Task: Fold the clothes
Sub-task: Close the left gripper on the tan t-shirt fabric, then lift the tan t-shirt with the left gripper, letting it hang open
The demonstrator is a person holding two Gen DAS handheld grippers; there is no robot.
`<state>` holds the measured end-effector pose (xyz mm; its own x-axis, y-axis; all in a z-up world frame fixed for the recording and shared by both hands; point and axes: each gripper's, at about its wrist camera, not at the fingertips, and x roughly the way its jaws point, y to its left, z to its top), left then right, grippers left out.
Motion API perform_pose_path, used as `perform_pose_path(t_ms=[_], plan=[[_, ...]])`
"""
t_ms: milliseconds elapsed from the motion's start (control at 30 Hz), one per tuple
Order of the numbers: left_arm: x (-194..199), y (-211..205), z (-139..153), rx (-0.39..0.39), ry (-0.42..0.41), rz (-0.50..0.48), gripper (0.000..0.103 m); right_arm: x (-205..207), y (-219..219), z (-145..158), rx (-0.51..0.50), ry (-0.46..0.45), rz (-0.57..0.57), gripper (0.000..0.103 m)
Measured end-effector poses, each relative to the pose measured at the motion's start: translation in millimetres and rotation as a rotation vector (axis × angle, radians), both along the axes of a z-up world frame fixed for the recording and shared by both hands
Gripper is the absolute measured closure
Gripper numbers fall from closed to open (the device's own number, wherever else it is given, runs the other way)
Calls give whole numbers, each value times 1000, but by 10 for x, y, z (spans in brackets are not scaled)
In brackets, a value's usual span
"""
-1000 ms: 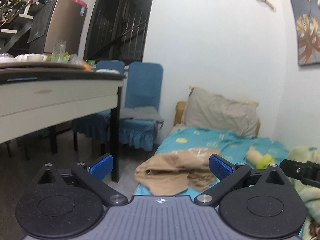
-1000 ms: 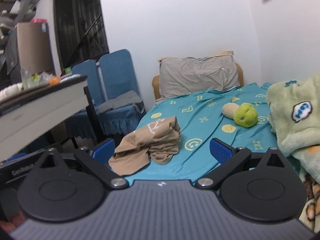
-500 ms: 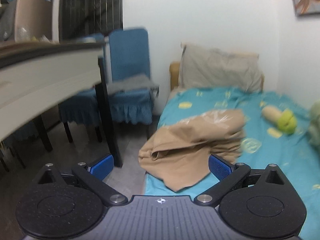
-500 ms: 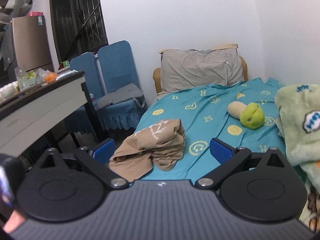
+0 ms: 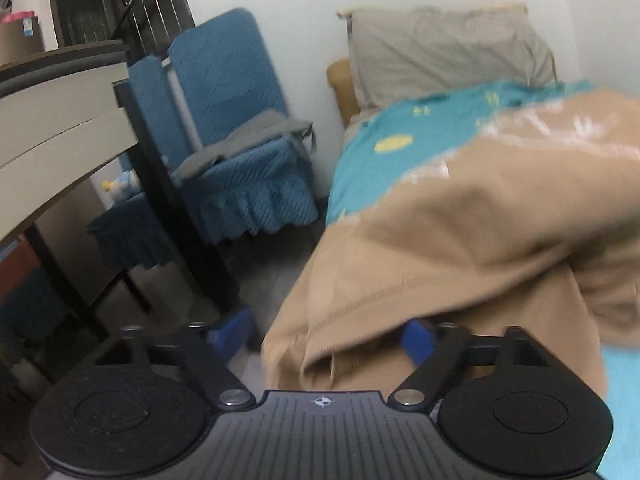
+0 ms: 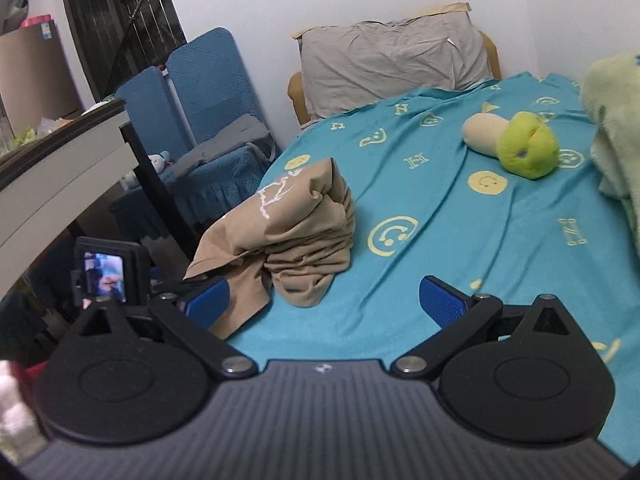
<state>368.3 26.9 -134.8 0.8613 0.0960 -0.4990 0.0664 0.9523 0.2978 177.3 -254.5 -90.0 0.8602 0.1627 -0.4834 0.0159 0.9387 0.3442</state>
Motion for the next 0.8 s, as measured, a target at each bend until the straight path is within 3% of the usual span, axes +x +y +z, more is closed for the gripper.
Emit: perform_pose_path(t_ms=[33, 100, 167, 300, 467, 667, 800], plan=[[36, 19, 24, -38, -8, -1, 52, 20, -12, -23, 6, 5, 3, 0], [32, 36, 107, -110, -27, 4, 89, 51, -66, -57, 12, 11, -3, 0], [-101, -24, 258, -132, -64, -6, 98, 13, -137, -34, 11, -14, -49, 0], [-655, -223, 695, -143, -155, -117, 99, -113, -261, 53, 6, -82, -125, 0], [-1651, -491, 1289, -180, -255, -276, 99, -279, -325, 145, -3, -125, -148, 0], [-2846, -693, 1886, -289, -368, -426, 99, -534, -425, 312, 9, -192, -159, 0], [-3298, -634, 1978, -413, -377, -462, 99, -757, -401, 401, 22, -211, -120, 0]])
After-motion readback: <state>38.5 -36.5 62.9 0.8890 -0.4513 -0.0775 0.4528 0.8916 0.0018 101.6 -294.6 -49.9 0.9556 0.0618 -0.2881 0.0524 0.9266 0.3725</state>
